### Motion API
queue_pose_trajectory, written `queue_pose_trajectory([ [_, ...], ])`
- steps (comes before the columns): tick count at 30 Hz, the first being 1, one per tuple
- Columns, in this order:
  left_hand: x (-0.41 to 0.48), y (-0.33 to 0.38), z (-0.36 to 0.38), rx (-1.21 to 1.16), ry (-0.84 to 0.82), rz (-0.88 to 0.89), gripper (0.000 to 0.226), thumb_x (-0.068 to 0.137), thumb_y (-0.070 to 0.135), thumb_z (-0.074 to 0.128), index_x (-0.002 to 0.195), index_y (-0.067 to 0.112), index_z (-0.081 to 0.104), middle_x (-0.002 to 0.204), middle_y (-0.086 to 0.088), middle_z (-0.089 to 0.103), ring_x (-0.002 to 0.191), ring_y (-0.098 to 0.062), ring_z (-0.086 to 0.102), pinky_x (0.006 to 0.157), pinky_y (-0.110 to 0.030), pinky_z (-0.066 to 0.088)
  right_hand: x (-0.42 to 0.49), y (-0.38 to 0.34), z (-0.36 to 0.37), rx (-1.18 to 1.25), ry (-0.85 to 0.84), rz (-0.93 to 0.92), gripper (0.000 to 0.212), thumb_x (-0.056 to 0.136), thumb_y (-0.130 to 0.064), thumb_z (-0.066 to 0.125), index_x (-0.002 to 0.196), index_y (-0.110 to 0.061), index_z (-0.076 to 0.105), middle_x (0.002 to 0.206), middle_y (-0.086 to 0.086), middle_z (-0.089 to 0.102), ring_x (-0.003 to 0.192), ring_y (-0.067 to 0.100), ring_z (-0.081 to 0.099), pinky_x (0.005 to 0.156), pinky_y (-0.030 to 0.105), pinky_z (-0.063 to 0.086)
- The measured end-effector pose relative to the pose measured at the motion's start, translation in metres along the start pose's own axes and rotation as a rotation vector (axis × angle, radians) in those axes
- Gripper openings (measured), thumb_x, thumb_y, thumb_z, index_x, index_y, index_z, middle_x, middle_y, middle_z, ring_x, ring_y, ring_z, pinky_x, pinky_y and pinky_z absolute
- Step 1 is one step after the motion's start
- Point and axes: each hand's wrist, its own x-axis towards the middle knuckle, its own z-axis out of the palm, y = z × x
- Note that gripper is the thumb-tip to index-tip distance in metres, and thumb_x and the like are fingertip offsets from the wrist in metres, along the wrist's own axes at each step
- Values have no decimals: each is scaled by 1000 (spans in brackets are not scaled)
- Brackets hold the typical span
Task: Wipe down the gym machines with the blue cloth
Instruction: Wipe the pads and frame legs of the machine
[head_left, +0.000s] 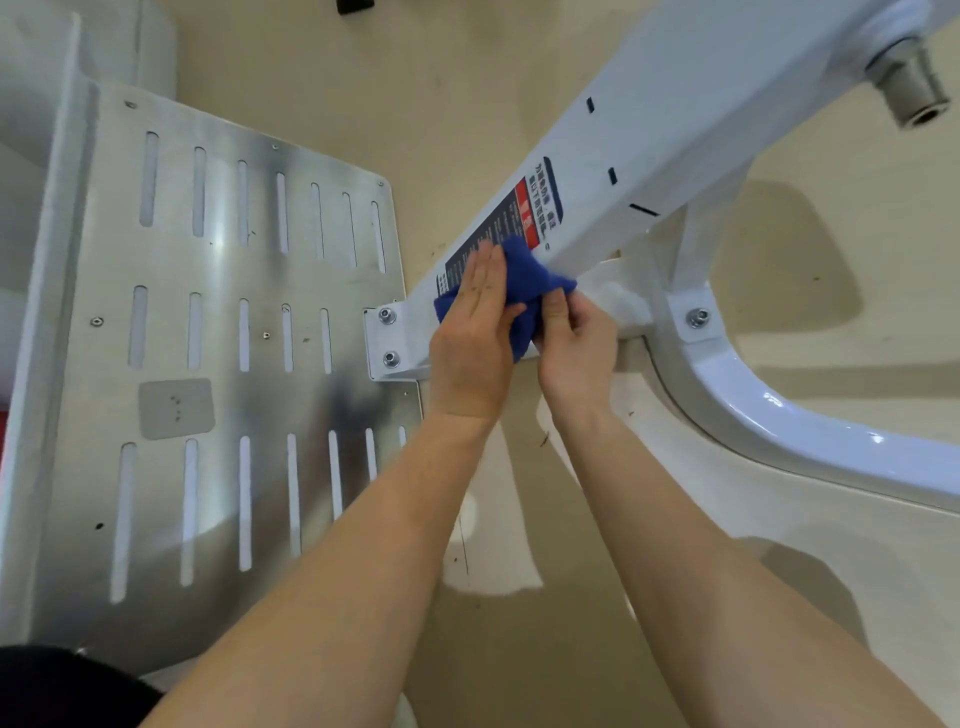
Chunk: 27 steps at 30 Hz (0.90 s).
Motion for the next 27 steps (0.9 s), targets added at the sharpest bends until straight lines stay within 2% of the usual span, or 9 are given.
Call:
queue_pose_trajectory([
  [3, -15, -25, 1, 10, -52, -91, 50, 95, 9, 51, 144, 0, 43, 144, -15, 51, 131, -31, 51, 107, -31, 39, -3, 23, 20, -38, -21, 17, 25, 97, -38, 49, 82, -30, 68, 77, -4, 71, 79, 23, 68, 79, 53, 56],
  [6, -28, -48, 3, 10, -103, -194, 54, 95, 3, 52, 148, 7, 40, 145, -13, 51, 129, -28, 54, 104, -38, 45, -6, 45, 34, -62, -69, 25, 21, 101, -22, 51, 90, -22, 68, 78, -9, 69, 75, 10, 64, 74, 37, 56],
  [9, -40, -74, -5, -15, -171, -430, 52, 101, 13, 50, 150, 24, 39, 133, -4, 61, 103, -9, 60, 89, -9, 44, -9, 62, 46, -107, -195, 78, 17, 99, -16, 54, 93, -23, 69, 80, -11, 70, 72, 0, 62, 69, 25, 46],
  [10, -41, -78, -8, -15, -193, -475, 51, 101, 16, 49, 150, 28, 39, 128, -2, 63, 98, -10, 59, 83, -7, 41, -10, 62, 48, -122, -209, 84, 17, 98, -15, 55, 95, -23, 70, 83, -11, 72, 75, 0, 64, 70, 23, 46],
  [12, -37, -69, -13, -12, -207, -423, 50, 100, 18, 50, 148, 26, 41, 129, 0, 63, 107, -20, 61, 88, -17, 44, -12, 55, 44, -66, -161, 83, 16, 97, -14, 56, 100, -18, 72, 90, -7, 75, 83, 3, 68, 75, 24, 51],
  [16, -17, -40, -13, -75, -172, -227, 54, 95, 12, 53, 148, 14, 42, 145, -1, 53, 129, -19, 53, 104, -26, 42, -11, 34, 28, 105, 9, -30, 19, 99, -15, 53, 105, -14, 71, 95, -4, 75, 91, 7, 70, 84, 29, 56],
  [21, -32, -84, -13, -22, -241, -248, 59, 93, 3, 56, 149, 13, 40, 142, -7, 55, 129, -24, 54, 104, -36, 44, -14, 60, 55, -81, -30, 12, 15, 98, -16, 54, 99, -20, 68, 87, -8, 72, 80, 3, 65, 71, 17, 46],
  [23, -39, -100, -15, 17, -282, -292, 60, 95, 4, 55, 151, 16, 38, 142, -5, 55, 128, -24, 54, 103, -32, 44, -19, 77, 71, -141, -17, 17, 14, 96, -15, 54, 96, -24, 64, 85, -8, 70, 77, 8, 61, 69, 21, 43],
  [27, -47, -124, -11, 149, -279, -175, 58, 94, 5, 58, 149, 9, 39, 146, -8, 51, 131, -24, 52, 107, -37, 44, -20, 103, 92, -188, 92, -73, 12, 88, -11, 56, 97, -18, 62, 94, -2, 63, 85, 16, 57, 76, 29, 48],
])
